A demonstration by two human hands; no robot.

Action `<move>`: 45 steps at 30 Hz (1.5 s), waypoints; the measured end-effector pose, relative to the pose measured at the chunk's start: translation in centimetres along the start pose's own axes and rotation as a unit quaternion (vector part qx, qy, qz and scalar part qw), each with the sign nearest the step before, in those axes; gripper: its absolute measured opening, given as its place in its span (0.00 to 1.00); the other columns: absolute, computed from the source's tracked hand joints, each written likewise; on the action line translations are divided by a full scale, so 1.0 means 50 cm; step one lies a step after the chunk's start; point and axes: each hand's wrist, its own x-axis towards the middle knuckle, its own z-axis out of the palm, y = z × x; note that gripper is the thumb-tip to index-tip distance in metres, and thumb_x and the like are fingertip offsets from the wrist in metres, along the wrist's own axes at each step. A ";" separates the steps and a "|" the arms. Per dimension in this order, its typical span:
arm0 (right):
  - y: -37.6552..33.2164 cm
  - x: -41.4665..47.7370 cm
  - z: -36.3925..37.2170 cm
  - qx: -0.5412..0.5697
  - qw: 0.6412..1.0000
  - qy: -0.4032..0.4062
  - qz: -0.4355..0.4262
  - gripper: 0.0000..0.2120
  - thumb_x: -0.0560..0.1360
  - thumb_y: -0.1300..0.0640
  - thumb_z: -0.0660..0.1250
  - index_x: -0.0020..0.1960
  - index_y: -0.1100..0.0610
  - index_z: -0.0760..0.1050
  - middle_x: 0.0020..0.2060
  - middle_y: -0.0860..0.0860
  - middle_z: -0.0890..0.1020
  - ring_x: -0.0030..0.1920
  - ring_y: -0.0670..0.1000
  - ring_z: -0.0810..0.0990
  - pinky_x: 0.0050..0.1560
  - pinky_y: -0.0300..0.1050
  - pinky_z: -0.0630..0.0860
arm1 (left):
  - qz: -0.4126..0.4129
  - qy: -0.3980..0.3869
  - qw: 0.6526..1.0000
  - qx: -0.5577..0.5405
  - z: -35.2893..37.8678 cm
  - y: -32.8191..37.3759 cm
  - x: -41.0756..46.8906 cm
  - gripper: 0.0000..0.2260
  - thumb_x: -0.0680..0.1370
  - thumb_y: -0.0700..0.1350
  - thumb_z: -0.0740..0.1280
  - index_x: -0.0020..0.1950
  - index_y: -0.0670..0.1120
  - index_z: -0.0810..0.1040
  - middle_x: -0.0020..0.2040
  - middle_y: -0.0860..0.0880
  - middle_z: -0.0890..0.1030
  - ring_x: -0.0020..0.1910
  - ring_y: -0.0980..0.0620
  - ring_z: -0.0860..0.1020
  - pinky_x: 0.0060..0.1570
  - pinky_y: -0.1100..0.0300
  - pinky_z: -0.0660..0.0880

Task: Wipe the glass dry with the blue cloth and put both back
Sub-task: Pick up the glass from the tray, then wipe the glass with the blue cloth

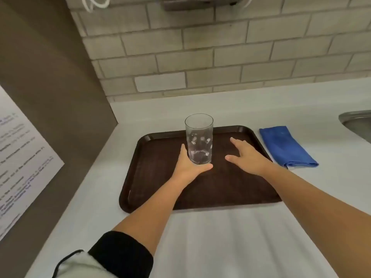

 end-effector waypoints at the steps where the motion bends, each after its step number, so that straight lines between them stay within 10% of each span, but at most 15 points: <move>1: 0.003 0.013 -0.001 0.002 1.000 0.011 0.006 0.31 0.76 0.53 0.60 0.72 0.57 0.48 0.74 0.56 0.54 0.74 0.56 0.44 0.74 0.54 0.49 | 0.026 0.003 1.000 -0.014 0.005 -0.001 0.011 0.51 0.62 0.47 0.78 0.75 0.49 0.49 0.74 0.49 0.63 0.72 0.50 0.62 0.71 0.53 0.61; 12: 0.032 0.093 -0.007 0.034 0.999 0.037 0.009 0.31 0.75 0.55 0.63 0.72 0.55 0.51 0.74 0.55 0.56 0.74 0.54 0.47 0.72 0.57 0.56 | 0.062 0.095 0.993 -0.031 0.033 -0.026 0.075 0.32 0.59 0.50 0.77 0.60 0.58 0.69 0.44 0.66 0.75 0.43 0.70 0.74 0.31 0.80 0.68; 21: 0.042 0.066 -0.035 0.242 0.960 0.134 -0.033 0.20 0.74 0.64 0.63 0.64 0.52 0.69 0.56 0.52 0.78 0.54 0.48 0.77 0.53 0.32 0.73 | 0.090 0.027 0.990 -0.109 -0.013 0.018 0.061 0.27 0.64 0.37 0.76 0.60 0.48 0.72 0.54 0.45 0.81 0.53 0.51 0.80 0.50 0.62 0.77; 27: 0.079 0.030 -0.063 0.358 0.910 0.208 -0.008 0.16 0.72 0.69 0.61 0.52 0.51 0.76 0.42 0.50 0.81 0.41 0.47 0.80 0.45 0.35 0.79 | 0.103 -0.032 0.983 -0.150 -0.023 0.069 0.045 0.25 0.69 0.36 0.72 0.63 0.47 0.69 0.58 0.40 0.78 0.57 0.43 0.78 0.56 0.52 0.74; 33: 0.175 0.039 -0.126 0.159 0.949 0.264 0.062 0.13 0.75 0.64 0.59 0.57 0.55 0.75 0.50 0.50 0.79 0.50 0.48 0.76 0.49 0.37 0.70 | 0.080 -0.107 0.949 -0.286 -0.013 0.098 0.046 0.23 0.65 0.41 0.68 0.60 0.44 0.73 0.49 0.43 0.81 0.48 0.46 0.83 0.46 0.54 0.80; 40: 0.254 0.093 -0.125 -0.146 0.979 0.113 0.087 0.21 0.73 0.55 0.65 0.64 0.59 0.69 0.65 0.62 0.70 0.66 0.62 0.66 0.66 0.53 0.62 | 0.070 -0.140 0.923 -0.352 0.001 0.133 0.047 0.27 0.54 0.47 0.76 0.51 0.42 0.76 0.41 0.46 0.83 0.39 0.51 0.84 0.34 0.63 0.79; 45: 0.288 0.110 -0.092 -0.193 0.960 0.196 0.053 0.17 0.68 0.60 0.71 0.55 0.64 0.76 0.54 0.67 0.78 0.53 0.68 0.76 0.53 0.61 0.72 | 0.074 -0.153 0.920 -0.352 -0.002 0.133 0.042 0.25 0.50 0.56 0.80 0.44 0.50 0.83 0.38 0.51 0.84 0.41 0.52 0.83 0.42 0.57 0.81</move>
